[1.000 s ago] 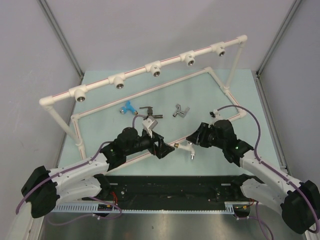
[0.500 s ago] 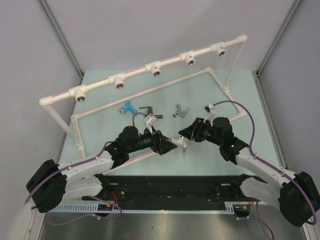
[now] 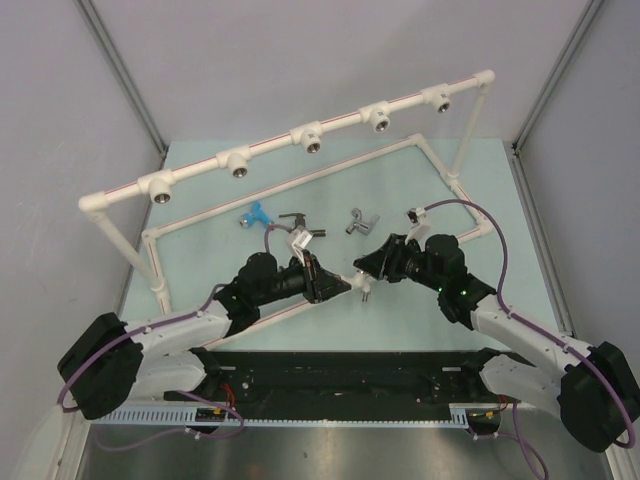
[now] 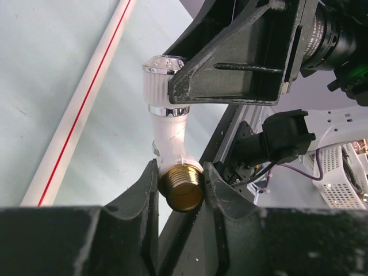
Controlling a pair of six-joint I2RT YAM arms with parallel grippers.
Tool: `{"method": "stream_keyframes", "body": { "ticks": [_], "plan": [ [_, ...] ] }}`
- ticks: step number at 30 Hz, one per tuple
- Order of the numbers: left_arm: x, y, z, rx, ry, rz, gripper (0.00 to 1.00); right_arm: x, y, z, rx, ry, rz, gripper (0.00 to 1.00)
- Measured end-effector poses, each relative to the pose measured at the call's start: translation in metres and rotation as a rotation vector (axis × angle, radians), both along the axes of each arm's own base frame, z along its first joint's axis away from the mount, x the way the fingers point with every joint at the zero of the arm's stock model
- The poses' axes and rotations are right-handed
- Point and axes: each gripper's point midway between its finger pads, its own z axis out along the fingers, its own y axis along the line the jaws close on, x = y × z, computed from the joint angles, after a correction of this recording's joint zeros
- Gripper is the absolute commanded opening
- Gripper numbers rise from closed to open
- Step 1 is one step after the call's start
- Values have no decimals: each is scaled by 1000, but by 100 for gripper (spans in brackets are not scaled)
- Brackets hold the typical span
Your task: Install the water faucets
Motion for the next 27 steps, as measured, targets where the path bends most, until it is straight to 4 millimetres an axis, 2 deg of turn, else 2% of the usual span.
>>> {"method": "stream_keyframes", "body": {
  "ticks": [1,2,5,8,12,16,22,27],
  "plan": [
    [-1,2,2,-6,-7,3,0,-1,1,2,6,-5,8,58],
    [-1,3,3,-11,-13,8,0,-1,2,4,13,-11,15,73],
    [-1,12,12,-40,-40,32,0,-2,4,10,29,-32,34,88],
    [2,25,25,-87,-71,69,0,2,1,18,45,-70,52,99],
    [6,42,39,-146,-109,116,0,6,-5,35,96,-123,90,100],
    [2,56,55,-214,-155,127,0,4,-6,56,160,-188,157,100],
    [-13,64,91,-323,-252,88,0,-17,14,81,271,-261,352,100],
    [-21,64,104,-366,-284,54,0,-42,36,88,326,-283,511,95]
  ]
}}
